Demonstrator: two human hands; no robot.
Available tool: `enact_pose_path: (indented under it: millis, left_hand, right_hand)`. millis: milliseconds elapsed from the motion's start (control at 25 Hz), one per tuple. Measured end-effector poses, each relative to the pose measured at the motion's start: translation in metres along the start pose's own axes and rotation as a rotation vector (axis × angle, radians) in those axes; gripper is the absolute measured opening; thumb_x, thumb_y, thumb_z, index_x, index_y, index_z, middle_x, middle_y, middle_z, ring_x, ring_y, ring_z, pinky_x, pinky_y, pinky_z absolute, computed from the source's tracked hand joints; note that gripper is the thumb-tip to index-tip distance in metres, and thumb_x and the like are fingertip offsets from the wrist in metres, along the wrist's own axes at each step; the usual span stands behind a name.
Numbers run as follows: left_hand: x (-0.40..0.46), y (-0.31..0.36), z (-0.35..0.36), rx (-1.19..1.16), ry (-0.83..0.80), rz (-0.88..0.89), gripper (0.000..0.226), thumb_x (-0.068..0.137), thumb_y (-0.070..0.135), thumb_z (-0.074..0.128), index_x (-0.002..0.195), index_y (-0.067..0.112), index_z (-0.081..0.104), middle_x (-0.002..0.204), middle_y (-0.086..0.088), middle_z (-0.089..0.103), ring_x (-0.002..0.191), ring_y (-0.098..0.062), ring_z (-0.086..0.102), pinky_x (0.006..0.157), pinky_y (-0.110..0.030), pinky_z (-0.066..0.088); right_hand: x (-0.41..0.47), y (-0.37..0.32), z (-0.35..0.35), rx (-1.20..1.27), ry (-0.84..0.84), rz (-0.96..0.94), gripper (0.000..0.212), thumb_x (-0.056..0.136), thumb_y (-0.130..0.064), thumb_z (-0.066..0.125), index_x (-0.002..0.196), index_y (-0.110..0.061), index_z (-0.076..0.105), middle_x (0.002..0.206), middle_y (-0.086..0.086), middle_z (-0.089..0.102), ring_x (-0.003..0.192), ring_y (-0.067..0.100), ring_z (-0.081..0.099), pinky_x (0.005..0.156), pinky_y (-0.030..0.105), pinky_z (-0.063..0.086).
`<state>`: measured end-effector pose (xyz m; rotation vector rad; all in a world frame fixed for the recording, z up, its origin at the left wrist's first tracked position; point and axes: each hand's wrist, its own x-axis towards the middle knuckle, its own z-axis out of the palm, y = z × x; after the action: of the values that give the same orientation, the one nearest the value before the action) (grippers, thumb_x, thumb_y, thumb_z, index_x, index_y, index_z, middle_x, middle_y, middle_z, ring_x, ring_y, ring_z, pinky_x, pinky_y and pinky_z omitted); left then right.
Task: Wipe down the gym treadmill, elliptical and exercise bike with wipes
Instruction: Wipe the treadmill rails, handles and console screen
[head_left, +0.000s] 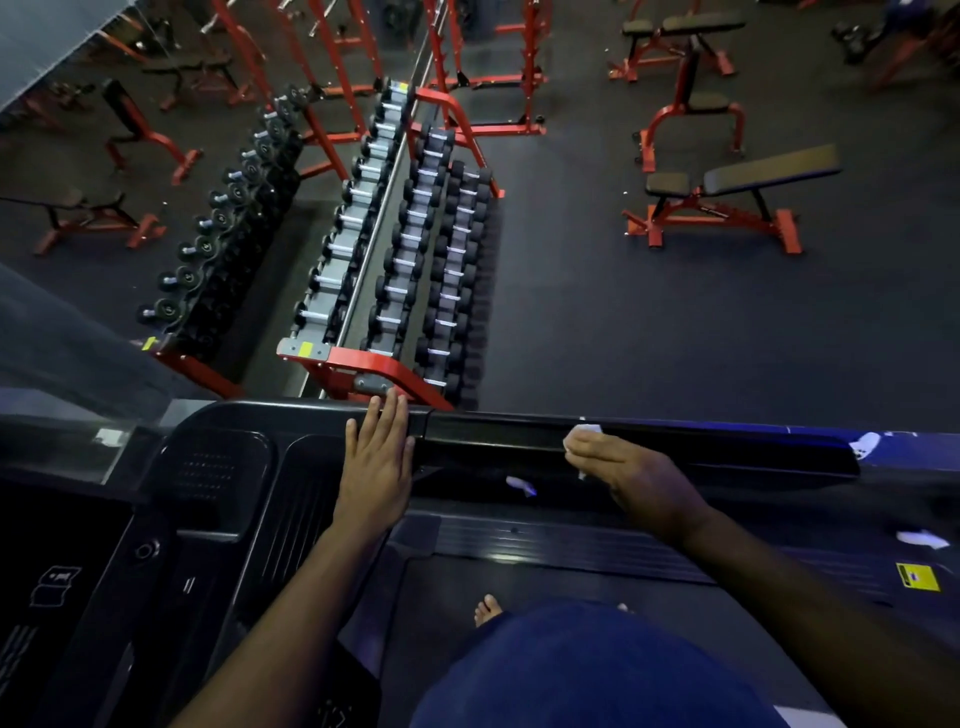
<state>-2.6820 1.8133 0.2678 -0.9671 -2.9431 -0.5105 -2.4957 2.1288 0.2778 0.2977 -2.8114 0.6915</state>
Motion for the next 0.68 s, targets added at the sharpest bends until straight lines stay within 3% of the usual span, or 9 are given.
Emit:
enact_pose_path:
  millis: [120, 240, 360, 520, 680]
  left_hand:
    - [0.0, 0.0, -0.002, -0.018, -0.011, -0.004, 0.062, 0.106, 0.042, 0.011, 0.162, 0.015, 0.015, 0.17, 0.004, 0.006, 0.157, -0.012, -0.006, 0.126, -0.044, -0.006]
    - [-0.005, 0.012, -0.005, -0.005, 0.014, 0.043, 0.061, 0.108, 0.04, 0.014, 0.162, 0.013, 0.014, 0.171, 0.0, 0.004, 0.157, -0.016, -0.006, 0.127, -0.046, -0.003]
    - [-0.012, 0.035, 0.003, 0.005, 0.021, 0.153, 0.059, 0.109, 0.037, 0.019, 0.161, 0.009, 0.019, 0.171, -0.004, 0.009, 0.158, -0.018, 0.002, 0.127, -0.039, -0.001]
    - [-0.017, 0.036, 0.014, 0.064, -0.022, 0.175, 0.063, 0.109, 0.043, 0.017, 0.161, 0.008, 0.02, 0.171, -0.006, 0.009, 0.158, -0.02, 0.003, 0.127, -0.036, -0.003]
    - [-0.016, 0.039, 0.016, 0.11, -0.034, 0.166, 0.068, 0.108, 0.048, 0.016, 0.161, 0.006, 0.017, 0.171, -0.009, 0.008, 0.158, -0.022, 0.002, 0.127, -0.041, 0.0]
  right_hand:
    - [-0.004, 0.006, -0.011, -0.016, 0.027, 0.049, 0.028, 0.092, -0.007, 0.059, 0.115, -0.009, 0.075, 0.126, 0.004, 0.07, 0.119, 0.017, 0.064, 0.109, 0.019, 0.04]
    - [0.025, -0.005, -0.017, 0.009, 0.066, 0.12, 0.028, 0.084, -0.007, 0.074, 0.111, -0.011, 0.076, 0.117, 0.005, 0.073, 0.107, 0.021, 0.07, 0.095, 0.025, 0.05]
    - [0.081, -0.035, -0.002, 0.035, 0.048, 0.108, 0.032, 0.088, -0.004, 0.063, 0.119, -0.01, 0.071, 0.124, 0.01, 0.069, 0.109, 0.026, 0.068, 0.092, 0.031, 0.054]
    - [0.105, -0.069, 0.036, -0.044, -0.137, 0.129, 0.05, 0.093, -0.009, 0.036, 0.139, -0.003, 0.056, 0.146, 0.017, 0.053, 0.133, 0.031, 0.053, 0.113, 0.042, 0.04]
    - [0.059, -0.057, 0.037, -0.252, -0.093, 0.151, 0.061, 0.086, -0.02, 0.042, 0.143, 0.001, 0.05, 0.149, 0.018, 0.048, 0.137, 0.031, 0.047, 0.116, 0.048, 0.037]
